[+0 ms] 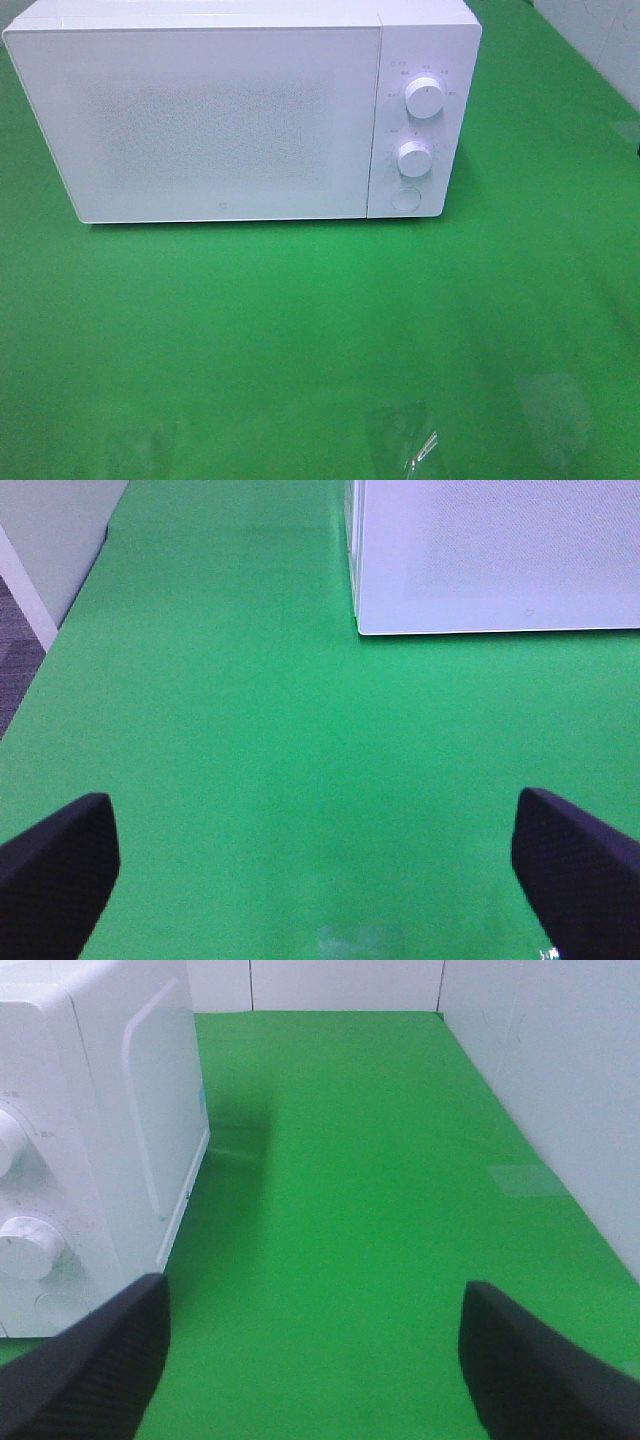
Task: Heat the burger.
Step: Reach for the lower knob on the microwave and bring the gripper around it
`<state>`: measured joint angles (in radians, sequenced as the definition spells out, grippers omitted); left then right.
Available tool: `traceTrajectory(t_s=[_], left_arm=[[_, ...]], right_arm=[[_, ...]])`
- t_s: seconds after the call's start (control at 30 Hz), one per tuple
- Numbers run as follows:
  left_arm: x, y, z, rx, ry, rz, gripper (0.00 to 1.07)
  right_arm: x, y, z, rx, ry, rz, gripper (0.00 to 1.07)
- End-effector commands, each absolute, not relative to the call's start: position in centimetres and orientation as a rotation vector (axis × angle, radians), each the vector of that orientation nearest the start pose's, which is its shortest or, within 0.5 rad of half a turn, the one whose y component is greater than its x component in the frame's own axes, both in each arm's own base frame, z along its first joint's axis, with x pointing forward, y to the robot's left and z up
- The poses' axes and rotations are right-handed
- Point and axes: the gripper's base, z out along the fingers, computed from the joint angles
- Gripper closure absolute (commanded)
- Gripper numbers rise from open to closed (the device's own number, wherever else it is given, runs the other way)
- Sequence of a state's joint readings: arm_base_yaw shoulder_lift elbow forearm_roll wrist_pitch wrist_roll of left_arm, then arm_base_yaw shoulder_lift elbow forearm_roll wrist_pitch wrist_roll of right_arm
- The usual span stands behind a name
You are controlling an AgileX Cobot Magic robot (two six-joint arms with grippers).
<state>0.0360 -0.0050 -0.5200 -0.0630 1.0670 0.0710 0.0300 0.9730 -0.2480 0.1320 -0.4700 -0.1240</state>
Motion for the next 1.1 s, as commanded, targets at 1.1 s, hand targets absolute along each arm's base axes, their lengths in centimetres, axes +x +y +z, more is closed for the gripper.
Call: traceTrajectory(t_s=[1.1], left_arm=[[-1.2,-0.5,28.1,0.028,2.004,-0.006,0.07]], right_arm=[[21.5,11.4,18.4,-0.159,1.626,-0.097,0.32]])
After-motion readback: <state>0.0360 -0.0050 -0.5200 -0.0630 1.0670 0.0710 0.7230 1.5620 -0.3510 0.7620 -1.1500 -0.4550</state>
